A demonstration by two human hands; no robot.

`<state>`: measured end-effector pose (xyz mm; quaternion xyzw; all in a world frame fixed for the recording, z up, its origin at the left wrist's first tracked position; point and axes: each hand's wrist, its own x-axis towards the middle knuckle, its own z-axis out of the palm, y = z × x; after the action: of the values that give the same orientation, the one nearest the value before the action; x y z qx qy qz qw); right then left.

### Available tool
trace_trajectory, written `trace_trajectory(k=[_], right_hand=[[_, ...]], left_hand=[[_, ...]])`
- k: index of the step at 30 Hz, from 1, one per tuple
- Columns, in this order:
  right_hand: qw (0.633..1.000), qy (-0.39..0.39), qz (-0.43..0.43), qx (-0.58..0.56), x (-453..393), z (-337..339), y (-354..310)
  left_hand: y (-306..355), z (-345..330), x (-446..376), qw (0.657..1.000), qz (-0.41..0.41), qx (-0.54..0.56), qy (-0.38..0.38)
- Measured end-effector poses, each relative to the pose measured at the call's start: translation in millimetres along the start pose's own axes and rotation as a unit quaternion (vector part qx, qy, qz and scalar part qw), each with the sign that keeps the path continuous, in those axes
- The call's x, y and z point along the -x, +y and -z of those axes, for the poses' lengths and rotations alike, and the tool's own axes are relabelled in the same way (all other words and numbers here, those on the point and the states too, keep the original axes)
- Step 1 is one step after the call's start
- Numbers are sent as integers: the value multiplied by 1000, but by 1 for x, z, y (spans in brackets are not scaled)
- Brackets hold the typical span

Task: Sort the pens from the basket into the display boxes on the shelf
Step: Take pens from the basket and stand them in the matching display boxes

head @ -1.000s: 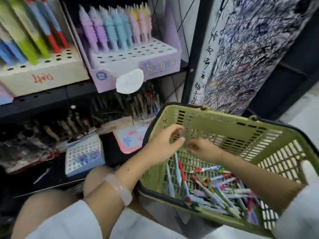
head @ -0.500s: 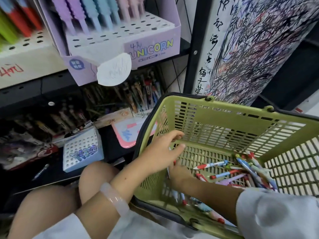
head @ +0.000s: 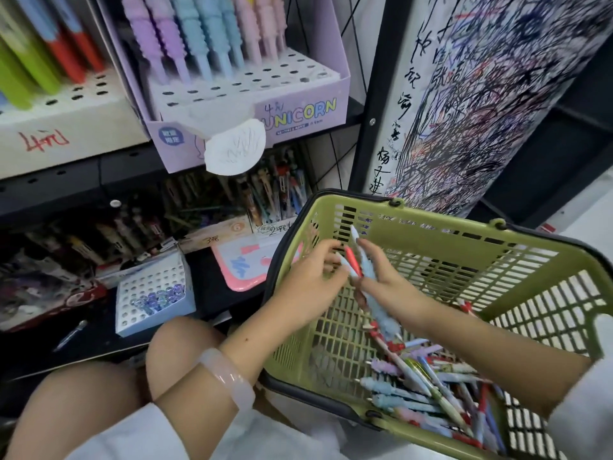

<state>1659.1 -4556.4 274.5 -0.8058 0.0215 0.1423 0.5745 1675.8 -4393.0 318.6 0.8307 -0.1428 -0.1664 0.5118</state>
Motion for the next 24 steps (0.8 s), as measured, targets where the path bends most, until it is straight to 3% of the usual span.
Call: trace_trajectory(k=[2, 6, 12, 16, 20, 22, 24], right_hand=[[998, -18, 57, -23, 13, -1, -24], [992, -51, 112, -40, 26, -21, -59], [983, -72, 170, -8, 30, -48, -100], [979, -60, 196, 0, 32, -62, -118], [989, -30, 141, 38, 32, -58, -132], [984, -45, 149, 91, 32, -53, -145], [976, -83, 161, 118, 31, -50, -161]], left_hand=[[3, 2, 3, 999, 19, 44, 19], [11, 2, 15, 976, 63, 207, -29], [19, 21, 34, 938, 26, 329, 106], [33, 55, 44, 884, 31, 414, 215], [32, 103, 61, 906, -57, 248, 338], [29, 125, 70, 919, -94, 142, 355], [27, 144, 77, 939, -116, 28, 323]])
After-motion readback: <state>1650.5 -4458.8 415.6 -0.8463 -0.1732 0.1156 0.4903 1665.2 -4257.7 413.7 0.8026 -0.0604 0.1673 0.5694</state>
